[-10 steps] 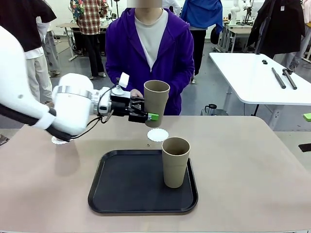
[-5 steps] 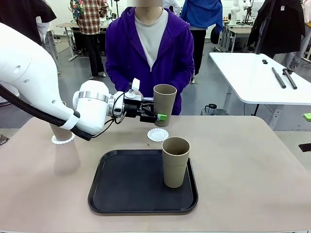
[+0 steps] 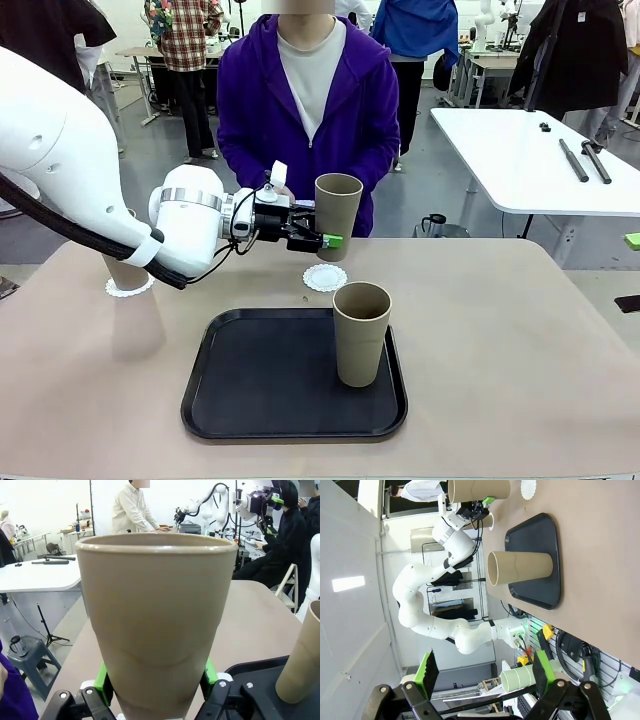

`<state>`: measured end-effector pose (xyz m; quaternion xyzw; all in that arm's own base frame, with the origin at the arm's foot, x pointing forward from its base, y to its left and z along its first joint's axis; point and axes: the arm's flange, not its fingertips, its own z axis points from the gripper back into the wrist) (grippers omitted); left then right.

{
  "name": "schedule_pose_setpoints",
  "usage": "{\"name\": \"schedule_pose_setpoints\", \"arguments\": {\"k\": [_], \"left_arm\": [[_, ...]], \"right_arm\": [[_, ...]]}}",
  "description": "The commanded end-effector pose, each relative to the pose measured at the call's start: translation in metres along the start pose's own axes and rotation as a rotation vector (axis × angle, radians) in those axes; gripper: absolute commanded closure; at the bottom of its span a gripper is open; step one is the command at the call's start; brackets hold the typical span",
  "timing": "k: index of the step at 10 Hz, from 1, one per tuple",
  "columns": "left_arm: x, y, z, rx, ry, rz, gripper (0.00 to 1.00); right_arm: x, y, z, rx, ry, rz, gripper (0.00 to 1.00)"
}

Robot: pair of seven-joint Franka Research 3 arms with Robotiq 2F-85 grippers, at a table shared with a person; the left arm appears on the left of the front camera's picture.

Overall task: Place coasters on the table and set cups on them.
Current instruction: Take one Reusable plastic cup from the Flat Tray and place it on a coaster set by the human.

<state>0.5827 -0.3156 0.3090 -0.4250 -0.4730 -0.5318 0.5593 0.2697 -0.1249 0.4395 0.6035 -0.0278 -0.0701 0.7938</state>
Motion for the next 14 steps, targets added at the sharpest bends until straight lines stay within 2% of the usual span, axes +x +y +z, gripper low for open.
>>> {"name": "schedule_pose_setpoints", "arguments": {"k": [1,9,14], "left_arm": [[-0.004,0.004,0.002,-0.004,-0.014,-0.003,0.18],[-0.042,0.021,-0.001,-0.038,-0.018,0.015,0.18],[-0.053,0.027,-0.001,-0.047,-0.051,0.004,0.18]], "right_arm": [[-0.001,0.001,0.000,0.011,-0.001,0.001,0.00],[-0.001,0.001,0.000,0.011,-0.001,0.001,0.00],[-0.001,0.001,0.000,0.011,-0.001,0.001,0.00]]}}
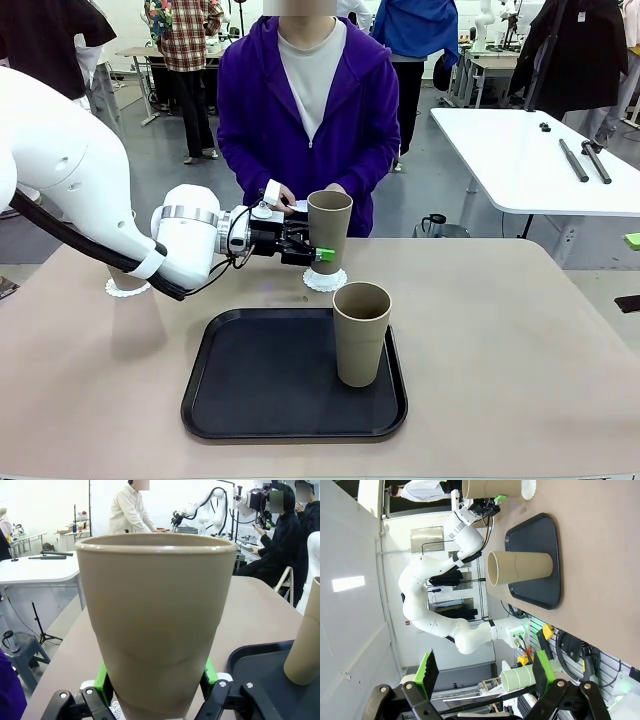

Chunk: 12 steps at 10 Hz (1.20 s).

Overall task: Place coasters on the table and set cups on them.
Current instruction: Take one Reusable plastic cup from the Flat Tray and place it on a coaster set by the human.

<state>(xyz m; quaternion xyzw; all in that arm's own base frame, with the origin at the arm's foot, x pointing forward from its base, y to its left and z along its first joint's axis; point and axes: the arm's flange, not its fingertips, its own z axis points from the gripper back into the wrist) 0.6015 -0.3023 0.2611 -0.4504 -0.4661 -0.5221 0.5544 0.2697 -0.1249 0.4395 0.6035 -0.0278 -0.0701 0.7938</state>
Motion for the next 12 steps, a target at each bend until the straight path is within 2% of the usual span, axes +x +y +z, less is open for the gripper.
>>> {"name": "schedule_pose_setpoints", "arguments": {"k": [1,3,12], "left_arm": [[-0.008,0.011,-0.005,-0.010,-0.016,-0.028,0.18],[-0.014,0.017,-0.007,0.023,0.015,-0.004,0.18],[-0.030,0.023,-0.015,0.033,0.018,0.017,0.18]], "right_arm": [[-0.001,0.001,0.000,0.011,-0.001,0.001,0.00],[-0.001,0.001,0.000,0.011,-0.001,0.001,0.00],[-0.001,0.001,0.000,0.011,-0.001,0.001,0.00]]}}
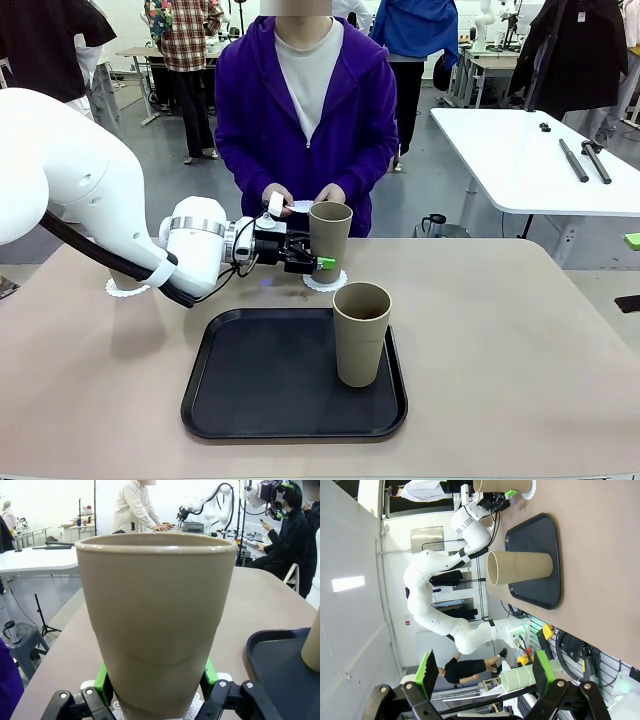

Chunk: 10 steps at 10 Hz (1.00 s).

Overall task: Place coasters on the table and set cups on them.
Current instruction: Take one Reusable plastic cup from the Flat Tray and place it on a coaster set by the human.

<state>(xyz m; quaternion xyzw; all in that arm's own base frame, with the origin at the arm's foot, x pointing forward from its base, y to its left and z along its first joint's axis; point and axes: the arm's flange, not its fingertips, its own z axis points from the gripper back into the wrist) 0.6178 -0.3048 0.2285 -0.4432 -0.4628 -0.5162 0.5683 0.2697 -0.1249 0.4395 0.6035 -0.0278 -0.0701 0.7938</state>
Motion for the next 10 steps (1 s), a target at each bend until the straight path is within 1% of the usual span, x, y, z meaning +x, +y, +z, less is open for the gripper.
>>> {"name": "schedule_pose_setpoints", "arguments": {"k": [1,3,4,5,10], "left_arm": [[0.0003,0.0060,-0.0064,0.007,-0.003,0.002,0.18],[-0.0006,0.0058,-0.0072,0.000,-0.008,0.010,0.18],[-0.0017,0.0048,-0.0069,-0.001,-0.006,0.018,0.02],[-0.0012,0.0047,-0.0068,-0.003,0.002,0.022,0.00],[0.0054,-0.0003,-0.0035,-0.007,0.036,0.024,0.00]], "right_arm": [[-0.0009,0.0009,-0.0004,0.011,-0.001,0.001,0.00],[-0.0009,0.0009,-0.0004,0.011,-0.001,0.001,0.00],[-0.0009,0.0009,-0.0004,0.011,-0.001,0.001,0.00],[-0.0009,0.0009,-0.0004,0.011,-0.001,0.001,0.00],[-0.0009,0.0009,-0.0004,0.011,-0.001,0.001,0.00]]}}
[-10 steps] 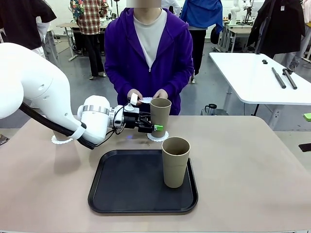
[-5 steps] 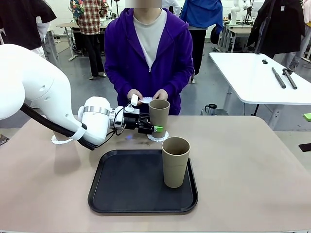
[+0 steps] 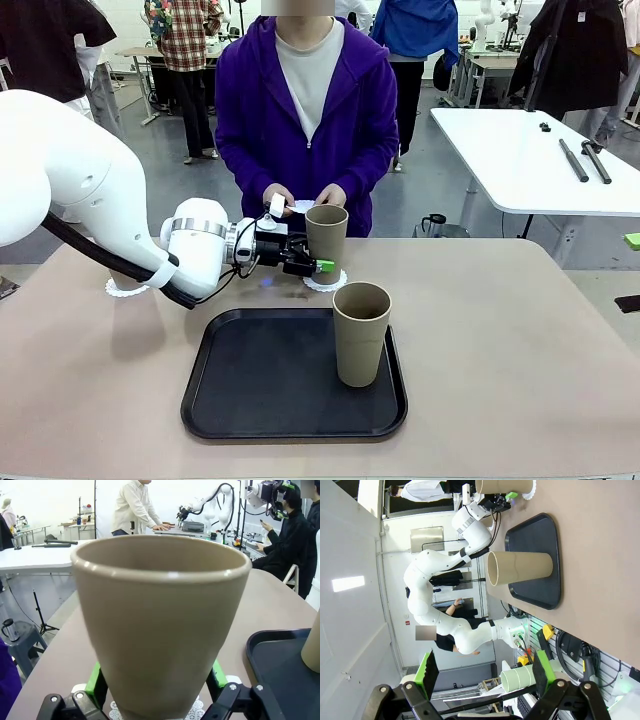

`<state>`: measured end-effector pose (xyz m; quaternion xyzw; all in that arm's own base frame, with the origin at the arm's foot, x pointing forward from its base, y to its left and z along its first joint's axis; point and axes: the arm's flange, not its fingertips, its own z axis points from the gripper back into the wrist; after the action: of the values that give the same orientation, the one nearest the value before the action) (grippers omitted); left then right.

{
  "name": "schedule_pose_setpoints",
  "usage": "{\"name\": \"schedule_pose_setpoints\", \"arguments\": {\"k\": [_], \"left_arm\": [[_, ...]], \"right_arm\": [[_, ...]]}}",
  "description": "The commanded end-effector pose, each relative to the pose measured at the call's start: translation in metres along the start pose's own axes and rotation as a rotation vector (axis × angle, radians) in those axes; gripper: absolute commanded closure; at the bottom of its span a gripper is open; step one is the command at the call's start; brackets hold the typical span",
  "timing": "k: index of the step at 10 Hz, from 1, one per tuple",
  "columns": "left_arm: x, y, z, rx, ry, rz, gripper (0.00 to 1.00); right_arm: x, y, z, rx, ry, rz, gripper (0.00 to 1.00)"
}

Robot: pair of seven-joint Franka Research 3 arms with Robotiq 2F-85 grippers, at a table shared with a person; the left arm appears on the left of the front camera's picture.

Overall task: Place coasters on the table and set cups on them.
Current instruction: Take one Reusable plastic cup from the Flat Tray and place it on a coaster set by the human.

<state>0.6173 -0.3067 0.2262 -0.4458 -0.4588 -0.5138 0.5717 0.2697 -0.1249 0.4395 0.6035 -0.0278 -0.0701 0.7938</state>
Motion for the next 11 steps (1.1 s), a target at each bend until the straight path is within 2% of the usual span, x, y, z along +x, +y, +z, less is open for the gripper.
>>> {"name": "schedule_pose_setpoints", "arguments": {"k": [1,7,11], "left_arm": [[0.007,0.000,0.000,-0.006,0.051,0.019,0.00],[0.015,-0.003,0.010,-0.038,0.159,0.041,0.00],[0.026,-0.008,0.027,-0.036,0.278,0.040,0.00]], "right_arm": [[-0.001,0.001,0.000,0.011,-0.001,0.001,0.00],[-0.001,0.001,0.000,0.011,-0.001,0.001,0.00],[-0.001,0.001,0.000,0.011,-0.001,0.001,0.00]]}}
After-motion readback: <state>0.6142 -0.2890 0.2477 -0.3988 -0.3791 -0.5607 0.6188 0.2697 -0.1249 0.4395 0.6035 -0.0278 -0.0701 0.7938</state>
